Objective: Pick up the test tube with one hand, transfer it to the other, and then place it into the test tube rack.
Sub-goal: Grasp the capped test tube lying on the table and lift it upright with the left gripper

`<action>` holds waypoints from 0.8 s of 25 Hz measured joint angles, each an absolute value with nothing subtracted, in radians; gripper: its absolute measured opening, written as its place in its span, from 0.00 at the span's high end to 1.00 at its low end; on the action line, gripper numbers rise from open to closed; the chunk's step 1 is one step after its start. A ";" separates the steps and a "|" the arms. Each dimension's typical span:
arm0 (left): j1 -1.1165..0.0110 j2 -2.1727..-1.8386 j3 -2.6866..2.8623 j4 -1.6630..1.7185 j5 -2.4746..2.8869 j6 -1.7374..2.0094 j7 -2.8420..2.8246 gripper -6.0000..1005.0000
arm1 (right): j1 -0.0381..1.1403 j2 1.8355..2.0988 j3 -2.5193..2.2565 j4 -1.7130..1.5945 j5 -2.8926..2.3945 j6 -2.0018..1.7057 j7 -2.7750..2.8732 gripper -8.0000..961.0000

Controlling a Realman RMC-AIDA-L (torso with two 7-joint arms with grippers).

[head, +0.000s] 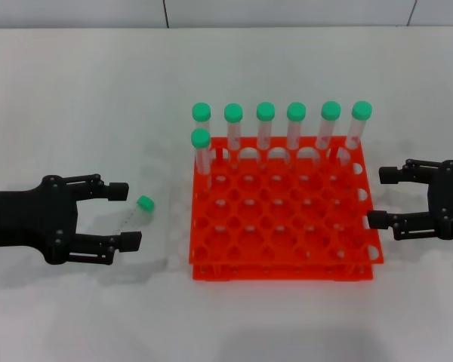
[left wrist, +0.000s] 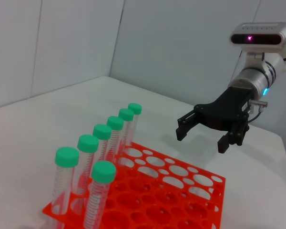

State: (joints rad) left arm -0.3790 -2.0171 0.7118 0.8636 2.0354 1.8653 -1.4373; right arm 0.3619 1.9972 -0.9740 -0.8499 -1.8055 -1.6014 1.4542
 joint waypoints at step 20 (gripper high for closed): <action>-0.379 -2.017 0.712 0.864 2.036 1.864 -1.438 0.16 | 0.368 2.002 -0.974 -0.850 -1.806 -1.601 1.454 0.11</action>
